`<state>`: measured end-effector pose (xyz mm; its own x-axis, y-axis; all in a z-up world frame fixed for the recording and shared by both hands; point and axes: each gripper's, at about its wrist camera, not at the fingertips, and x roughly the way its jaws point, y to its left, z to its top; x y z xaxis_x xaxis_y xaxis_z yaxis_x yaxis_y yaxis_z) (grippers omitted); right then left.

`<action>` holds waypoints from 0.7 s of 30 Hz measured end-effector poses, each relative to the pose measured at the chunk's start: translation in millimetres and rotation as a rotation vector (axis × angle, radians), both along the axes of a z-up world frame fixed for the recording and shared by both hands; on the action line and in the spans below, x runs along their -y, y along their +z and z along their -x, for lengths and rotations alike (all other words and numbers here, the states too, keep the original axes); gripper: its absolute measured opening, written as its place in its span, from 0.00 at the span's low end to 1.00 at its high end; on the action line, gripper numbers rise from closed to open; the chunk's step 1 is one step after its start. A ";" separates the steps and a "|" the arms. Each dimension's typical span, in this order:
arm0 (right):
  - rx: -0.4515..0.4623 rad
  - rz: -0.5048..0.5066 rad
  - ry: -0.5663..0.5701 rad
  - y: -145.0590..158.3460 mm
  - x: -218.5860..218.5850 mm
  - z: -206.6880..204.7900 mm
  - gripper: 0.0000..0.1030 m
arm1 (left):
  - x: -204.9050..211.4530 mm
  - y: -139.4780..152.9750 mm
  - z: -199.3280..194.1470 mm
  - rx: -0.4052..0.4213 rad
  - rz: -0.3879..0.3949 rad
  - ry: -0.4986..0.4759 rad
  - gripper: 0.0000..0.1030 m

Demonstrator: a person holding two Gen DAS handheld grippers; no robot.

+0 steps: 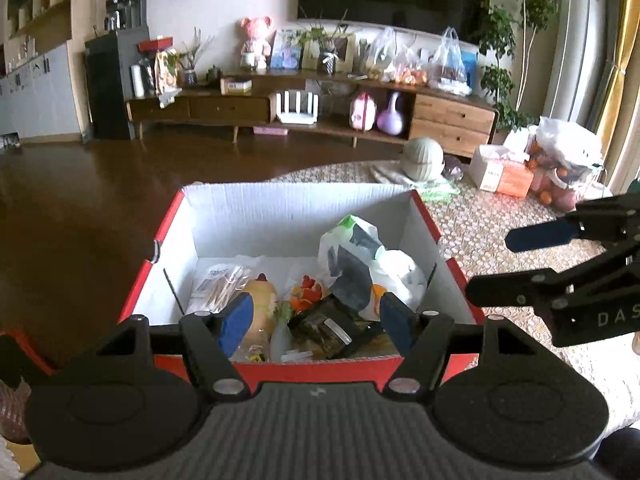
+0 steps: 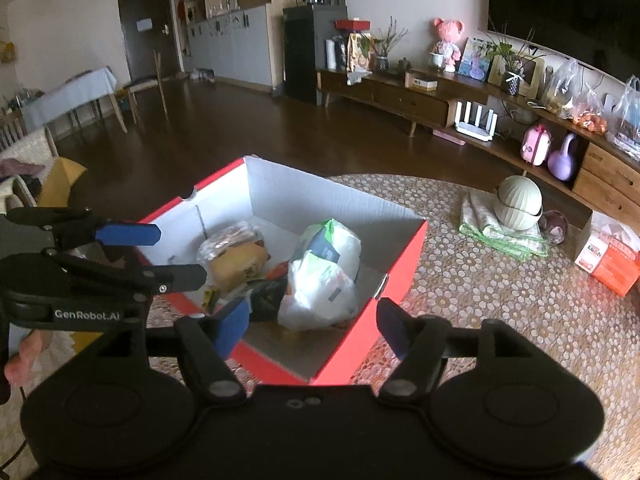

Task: Organize objects
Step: 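Withdraw both open tools up and away from the box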

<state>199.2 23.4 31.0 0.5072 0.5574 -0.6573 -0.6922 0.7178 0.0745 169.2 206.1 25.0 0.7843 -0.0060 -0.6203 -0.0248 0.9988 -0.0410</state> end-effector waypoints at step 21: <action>0.069 -0.179 0.046 2.9 48.6 47.3 0.84 | 24.0 13.3 60.1 0.134 0.026 0.048 1.00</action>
